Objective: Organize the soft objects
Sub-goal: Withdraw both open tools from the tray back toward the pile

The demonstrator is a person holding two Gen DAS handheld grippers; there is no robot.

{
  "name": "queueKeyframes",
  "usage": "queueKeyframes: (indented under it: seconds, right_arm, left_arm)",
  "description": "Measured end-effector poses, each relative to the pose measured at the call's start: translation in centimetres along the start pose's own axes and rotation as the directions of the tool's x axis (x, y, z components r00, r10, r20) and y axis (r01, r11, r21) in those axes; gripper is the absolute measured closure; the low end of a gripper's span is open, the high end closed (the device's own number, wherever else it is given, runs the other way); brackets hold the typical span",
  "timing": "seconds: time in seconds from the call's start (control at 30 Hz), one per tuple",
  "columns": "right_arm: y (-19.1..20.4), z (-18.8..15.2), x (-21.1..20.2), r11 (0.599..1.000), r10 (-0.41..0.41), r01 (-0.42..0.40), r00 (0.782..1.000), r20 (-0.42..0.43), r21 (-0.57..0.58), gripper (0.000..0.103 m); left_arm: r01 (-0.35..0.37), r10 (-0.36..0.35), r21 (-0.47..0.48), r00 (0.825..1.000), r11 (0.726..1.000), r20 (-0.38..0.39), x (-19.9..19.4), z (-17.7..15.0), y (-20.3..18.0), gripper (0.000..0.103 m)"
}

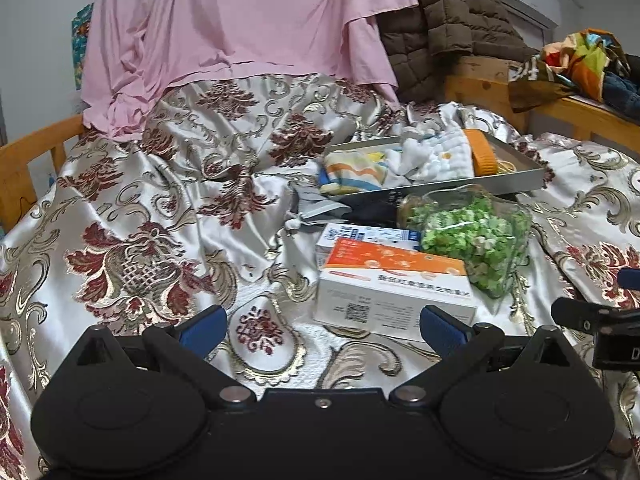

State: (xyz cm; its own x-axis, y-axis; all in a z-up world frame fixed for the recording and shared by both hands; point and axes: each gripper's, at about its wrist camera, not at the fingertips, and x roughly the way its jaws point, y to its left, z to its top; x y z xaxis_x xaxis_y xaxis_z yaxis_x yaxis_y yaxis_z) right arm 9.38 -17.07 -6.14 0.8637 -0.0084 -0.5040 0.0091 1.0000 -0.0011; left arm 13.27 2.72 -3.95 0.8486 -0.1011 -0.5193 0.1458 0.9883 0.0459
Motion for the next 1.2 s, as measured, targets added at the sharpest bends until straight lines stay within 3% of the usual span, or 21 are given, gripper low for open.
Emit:
queueKeyframes:
  seconds: [0.8, 1.2]
  right_arm:
    - [1.9, 0.2, -0.9, 0.997, 0.045, -0.036, 0.992, 0.119, -0.072, 0.0]
    - [3.8, 3.5, 0.6, 0.991, 0.082, -0.064, 0.986, 0.148, -0.121, 0.0]
  left_arm:
    - [-0.083, 0.083, -0.069, 0.997, 0.994, 0.005, 0.5, 0.6, 2.1, 0.001]
    - [-0.145, 0.15, -0.145, 0.988, 0.979, 0.026, 1.9, 2.5, 5.1, 0.001]
